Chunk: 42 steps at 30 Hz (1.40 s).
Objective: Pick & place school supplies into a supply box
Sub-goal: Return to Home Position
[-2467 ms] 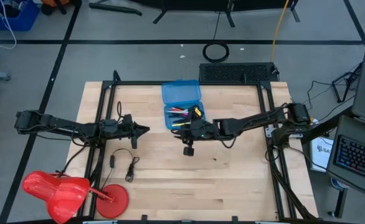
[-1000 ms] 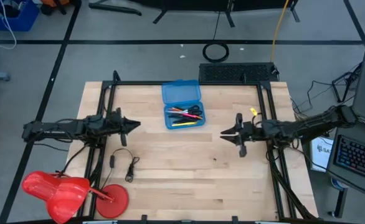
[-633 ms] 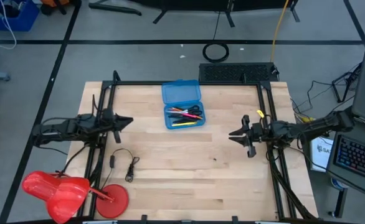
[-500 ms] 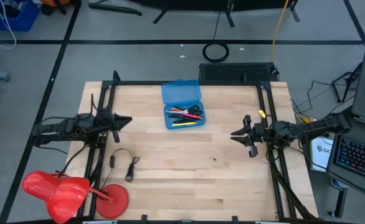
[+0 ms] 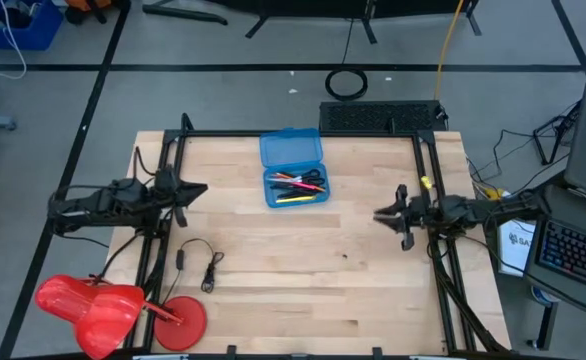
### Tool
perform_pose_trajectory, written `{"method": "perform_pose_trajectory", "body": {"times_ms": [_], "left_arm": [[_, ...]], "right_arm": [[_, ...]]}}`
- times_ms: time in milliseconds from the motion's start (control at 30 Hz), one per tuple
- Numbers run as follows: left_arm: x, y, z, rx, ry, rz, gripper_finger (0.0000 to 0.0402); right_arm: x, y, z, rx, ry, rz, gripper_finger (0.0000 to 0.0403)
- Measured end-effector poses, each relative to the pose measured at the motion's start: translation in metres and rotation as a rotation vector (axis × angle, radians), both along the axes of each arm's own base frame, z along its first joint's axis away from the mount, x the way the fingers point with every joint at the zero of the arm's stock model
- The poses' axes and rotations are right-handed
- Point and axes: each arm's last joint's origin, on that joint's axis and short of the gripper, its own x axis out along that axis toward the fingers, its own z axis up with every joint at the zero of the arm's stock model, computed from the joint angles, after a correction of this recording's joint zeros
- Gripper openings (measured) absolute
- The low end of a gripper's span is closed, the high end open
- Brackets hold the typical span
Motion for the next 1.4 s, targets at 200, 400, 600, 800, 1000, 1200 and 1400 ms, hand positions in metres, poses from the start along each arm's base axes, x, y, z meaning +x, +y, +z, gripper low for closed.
{"method": "perform_pose_trajectory", "body": {"times_ms": [200, 400, 600, 800, 1000, 1200, 1400], "left_arm": [[-0.0019, -0.0002, 0.0053, -0.009, -0.021, -0.006, 0.0031], [-0.0019, -0.0003, 0.0050, -0.010, -0.017, -0.007, 0.0031], [-0.0013, 0.0000, 0.0051, 0.002, -0.022, 0.001, 0.0031], [-0.0010, -0.0002, 0.0077, 0.002, -0.050, -0.007, 0.0031], [-0.0008, -0.0002, 0.0073, 0.002, -0.048, -0.008, 0.0031], [-0.0007, -0.0002, 0.0075, 0.003, -0.050, -0.008, 0.0031], [-0.0007, -0.0002, 0.0075, 0.004, -0.050, -0.008, 0.0031]], "right_arm": [[-0.0031, 0.0006, 0.0078, -0.072, -0.084, 0.040, 0.0066], [-0.0032, -0.0017, 0.0073, -0.077, -0.075, -0.038, 0.0066], [-0.0030, -0.0018, 0.0073, -0.073, -0.075, -0.041, 0.0066], [-0.0033, -0.0018, 0.0101, -0.067, -0.104, -0.044, 0.0066], [-0.0033, -0.0018, 0.0103, -0.066, -0.105, -0.044, 0.0066], [-0.0033, -0.0018, 0.0102, -0.067, -0.105, -0.043, 0.0066], [-0.0033, -0.0018, 0.0102, -0.066, -0.105, -0.043, 0.0066]]}}
